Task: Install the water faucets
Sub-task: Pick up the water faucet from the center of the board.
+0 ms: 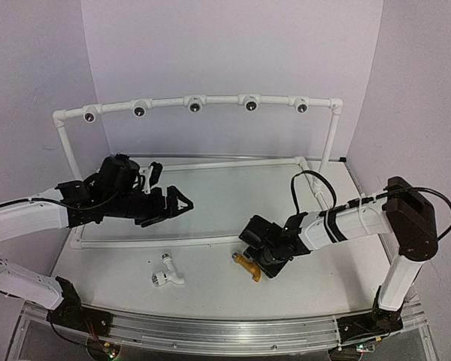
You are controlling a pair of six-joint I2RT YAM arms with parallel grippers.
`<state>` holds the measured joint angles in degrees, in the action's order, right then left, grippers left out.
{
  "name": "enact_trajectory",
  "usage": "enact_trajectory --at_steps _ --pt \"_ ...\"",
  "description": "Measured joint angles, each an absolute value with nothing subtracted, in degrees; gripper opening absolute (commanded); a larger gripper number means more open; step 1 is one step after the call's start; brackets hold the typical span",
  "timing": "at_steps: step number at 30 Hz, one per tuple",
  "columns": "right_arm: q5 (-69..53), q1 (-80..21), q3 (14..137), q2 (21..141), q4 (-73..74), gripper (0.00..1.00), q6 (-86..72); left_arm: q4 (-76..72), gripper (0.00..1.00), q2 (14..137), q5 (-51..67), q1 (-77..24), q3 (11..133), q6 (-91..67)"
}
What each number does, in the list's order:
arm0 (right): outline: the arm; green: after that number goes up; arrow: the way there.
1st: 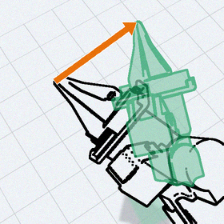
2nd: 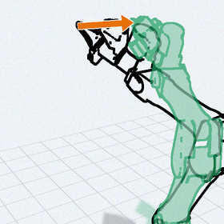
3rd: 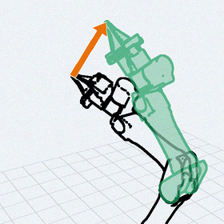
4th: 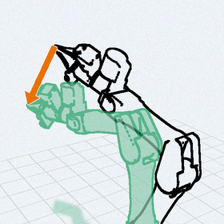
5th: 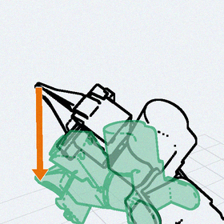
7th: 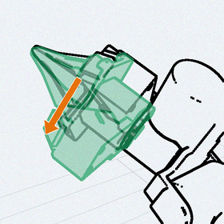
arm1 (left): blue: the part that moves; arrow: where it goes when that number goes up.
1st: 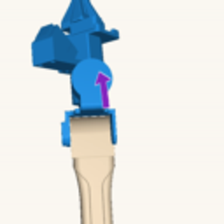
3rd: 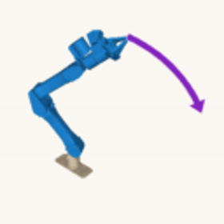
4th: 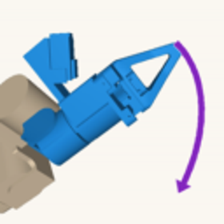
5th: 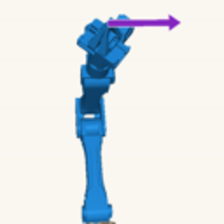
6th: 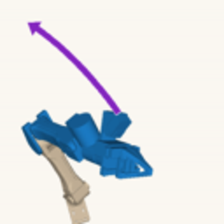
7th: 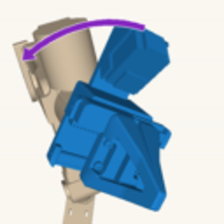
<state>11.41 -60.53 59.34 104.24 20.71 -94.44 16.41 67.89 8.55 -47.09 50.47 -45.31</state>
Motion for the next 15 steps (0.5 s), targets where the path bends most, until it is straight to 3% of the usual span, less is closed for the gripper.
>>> enact_trajectory --at_steps 2,6,9,12,15 --pt "12.3 -60.5 59.4 104.5 20.9 0.52 -95.0 17.9 0.99 66.7 8.3 -47.1 51.5 -44.2" --pt "13.3 -60.5 59.4 104.6 21.4 0.20 -94.9 18.8 1.00 66.5 8.7 -47.1 52.9 -43.2" --pt "14.1 -60.5 59.7 104.6 21.8 0.07 -92.8 19.6 1.00 67.2 9.8 -47.1 54.0 -43.0" --pt "14.9 -60.5 60.2 104.6 22.2 0.00 -89.4 19.2 1.00 68.3 11.3 -47.1 54.7 -43.0" --pt "15.7 -60.5 60.6 103.9 22.5 0.00 -84.0 17.7 1.00 69.1 13.4 -47.1 54.7 -43.1"
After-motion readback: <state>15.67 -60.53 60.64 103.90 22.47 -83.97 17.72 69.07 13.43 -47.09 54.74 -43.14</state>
